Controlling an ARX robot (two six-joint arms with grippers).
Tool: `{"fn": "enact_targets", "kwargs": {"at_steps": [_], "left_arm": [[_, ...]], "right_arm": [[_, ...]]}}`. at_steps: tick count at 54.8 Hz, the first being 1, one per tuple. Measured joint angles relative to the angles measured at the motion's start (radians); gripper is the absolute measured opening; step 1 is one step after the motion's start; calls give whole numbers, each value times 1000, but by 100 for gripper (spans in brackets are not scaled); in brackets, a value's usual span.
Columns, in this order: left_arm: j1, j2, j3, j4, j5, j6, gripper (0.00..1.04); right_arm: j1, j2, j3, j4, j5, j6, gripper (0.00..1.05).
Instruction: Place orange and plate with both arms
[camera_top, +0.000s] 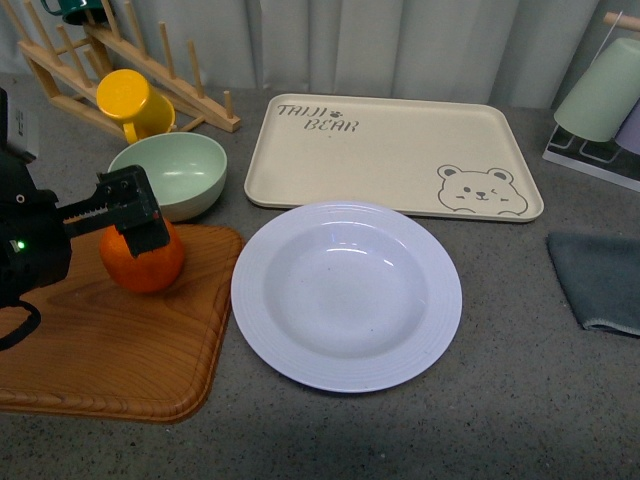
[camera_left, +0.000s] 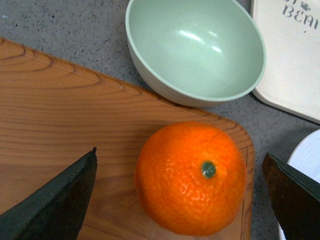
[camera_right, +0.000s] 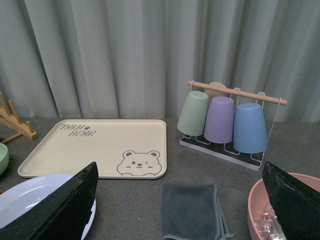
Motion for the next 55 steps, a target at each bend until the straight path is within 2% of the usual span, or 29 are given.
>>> {"fn": "enact_targets", "kwargs": {"at_steps": [30,35,39,44,55], "left_arm": [[-14,71,32,12,16,11,98],[-14,71,33,9,18,11,87],[-14,71,35,9,21,11,73],[-16,71,35,9,20,10,64],[-34,42,29,-5,20,2,61]], "right_arm": [[0,0,0,0,0,0,96],[0,0,0,0,0,0,96],[0,0,0,0,0,0,96],[0,0,0,0,0,0,96],[0,0,0,0,0,0,96]]}}
